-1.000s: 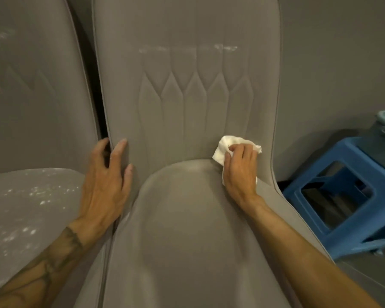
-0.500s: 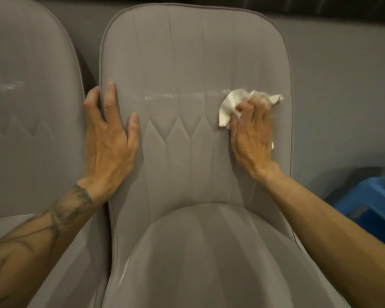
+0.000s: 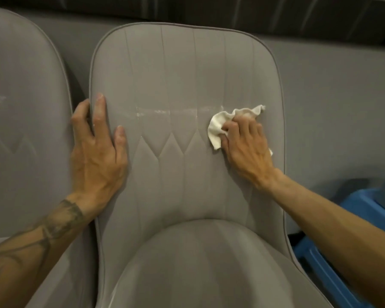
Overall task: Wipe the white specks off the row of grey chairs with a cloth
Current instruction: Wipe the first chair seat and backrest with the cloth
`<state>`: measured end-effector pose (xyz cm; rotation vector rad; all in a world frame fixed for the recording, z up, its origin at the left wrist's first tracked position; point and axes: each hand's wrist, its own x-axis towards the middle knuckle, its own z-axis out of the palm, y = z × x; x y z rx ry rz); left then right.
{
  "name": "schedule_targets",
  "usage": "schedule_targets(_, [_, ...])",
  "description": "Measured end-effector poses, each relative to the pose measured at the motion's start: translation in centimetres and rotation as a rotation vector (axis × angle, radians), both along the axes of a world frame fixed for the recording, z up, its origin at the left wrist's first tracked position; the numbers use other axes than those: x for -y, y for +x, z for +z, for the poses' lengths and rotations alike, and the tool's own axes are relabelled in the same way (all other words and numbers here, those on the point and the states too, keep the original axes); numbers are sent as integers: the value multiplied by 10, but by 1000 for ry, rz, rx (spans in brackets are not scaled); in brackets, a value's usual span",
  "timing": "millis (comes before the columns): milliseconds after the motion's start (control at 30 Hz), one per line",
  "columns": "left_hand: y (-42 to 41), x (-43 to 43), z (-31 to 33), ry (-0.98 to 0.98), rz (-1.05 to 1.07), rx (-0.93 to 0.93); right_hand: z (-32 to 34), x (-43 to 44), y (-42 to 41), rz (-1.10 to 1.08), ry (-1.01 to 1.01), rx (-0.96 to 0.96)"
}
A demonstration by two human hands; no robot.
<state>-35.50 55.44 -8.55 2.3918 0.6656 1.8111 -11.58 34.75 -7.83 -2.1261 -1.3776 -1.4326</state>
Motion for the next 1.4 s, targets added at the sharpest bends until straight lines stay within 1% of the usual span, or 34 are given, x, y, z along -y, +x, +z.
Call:
schedule_targets(67, [1,-1,-2,5,3,8,26,-2,13,12,-20,79])
schedule_targets(133, [2,-2,-3,2,-2,9,67,-15,28,-50,115,77])
schedule_targets(200, [3,-4,-5,11,1,18,97,-26,34,-105,307,-10])
schedule_targets(267, [4,-6,-6,22,-3,31,92,-30,28,-131,401,-58])
schedule_targets(300, [4,-6,-7,21,-6,36,80,-26,25,-128,386,-50])
schedule_targets(400, [5,-9,-8,20,-9,38,43,-6,15,-85,183,-26])
schedule_targets(467, [6,-9,-9,14,-12,36,53,-3,22,-63,147,13])
schedule_targets(533, [5,-8,-10,13,-17,34,85,-15,33,-69,233,8])
schedule_targets(600, [6,-9,-9,15,-15,40,120,-26,46,-113,370,-57])
schedule_targets(667, [6,-11,-9,28,-14,46,127,-27,48,-166,459,-136])
schedule_targets(733, [6,-11,-10,43,-16,53,98,-14,40,-185,433,-135])
schedule_targets(833, [7,-10,-11,25,-15,57,42,14,19,-173,311,-131])
schedule_targets(900, [7,-9,-9,9,-16,53,50,15,22,-174,288,-94])
schedule_targets(1000, [7,-8,-8,23,4,48,93,-7,39,-192,393,-133])
schedule_targets(1067, [7,-9,-9,48,20,51,97,-11,41,-209,462,-162])
schedule_targets(1133, [7,-10,-9,56,15,57,64,0,34,-221,422,-136])
schedule_targets(1300, [8,-16,-12,67,8,71,-58,50,1,-226,202,-141])
schedule_targets(1333, [8,-18,-12,61,12,70,-68,55,-2,-216,178,-130])
schedule_targets(1400, [9,-20,-13,62,19,80,-56,53,2,-186,154,-103])
